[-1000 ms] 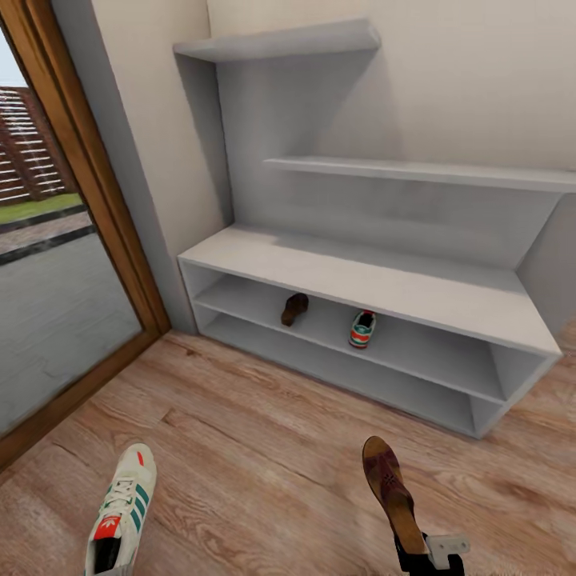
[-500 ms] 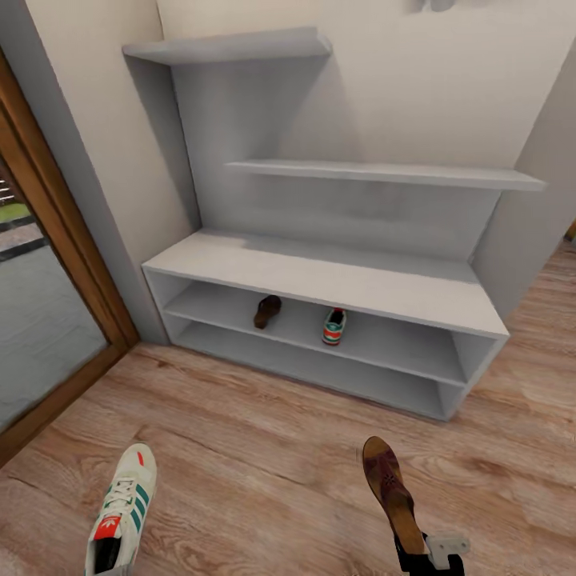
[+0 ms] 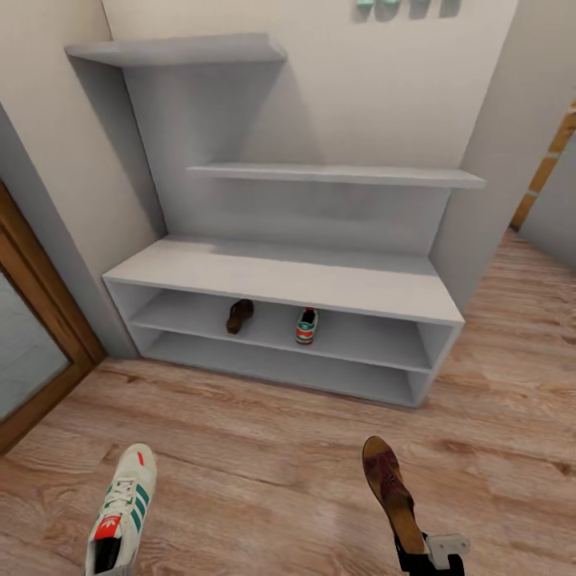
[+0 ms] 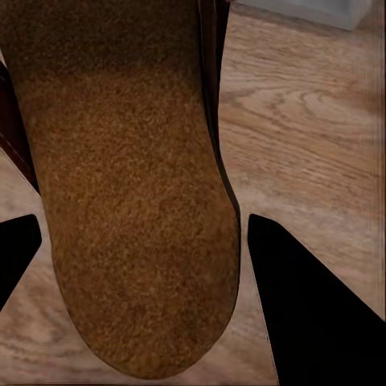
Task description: Pick up the two gym shoes and the two sandals from the corridor floor and place them onto the hallstand (shoe rack) in the corridor, making sure they are on the rack and not on the floor. Arrange them so the two gym shoes are next to each other and the two sandals are next to each other.
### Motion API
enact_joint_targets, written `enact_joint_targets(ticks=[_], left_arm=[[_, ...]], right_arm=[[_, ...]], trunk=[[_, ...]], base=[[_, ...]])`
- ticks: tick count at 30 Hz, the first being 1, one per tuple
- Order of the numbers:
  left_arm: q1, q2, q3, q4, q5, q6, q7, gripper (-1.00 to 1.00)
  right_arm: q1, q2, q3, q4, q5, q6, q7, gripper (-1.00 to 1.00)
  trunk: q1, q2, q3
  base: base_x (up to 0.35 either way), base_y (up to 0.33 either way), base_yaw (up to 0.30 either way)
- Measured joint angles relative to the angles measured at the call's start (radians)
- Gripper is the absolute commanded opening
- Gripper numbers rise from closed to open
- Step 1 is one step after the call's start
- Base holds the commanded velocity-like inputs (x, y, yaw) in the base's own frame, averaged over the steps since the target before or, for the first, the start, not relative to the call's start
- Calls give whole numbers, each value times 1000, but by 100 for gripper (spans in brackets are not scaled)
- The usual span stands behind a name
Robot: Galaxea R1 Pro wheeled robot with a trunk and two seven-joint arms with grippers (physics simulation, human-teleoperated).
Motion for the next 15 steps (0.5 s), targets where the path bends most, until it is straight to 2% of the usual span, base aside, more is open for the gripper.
enact_joint_targets(ticks=[4,11,15], left_arm=[[0,0,0,0,0,0,0,-100],[0,0,0,0,-1,0,0,-100],[0,0,0,0,-1,0,0,-100]], right_arm=[[0,0,0,0,0,0,0,-100],[0,0,0,0,0,0,0,-100],[0,0,0,0,0,0,1,-100]], trunk=[[0,0,2],[0,0,6],[0,0,9]], base=[[0,-97,-243],[0,-234,-243],[0,-154,-243]])
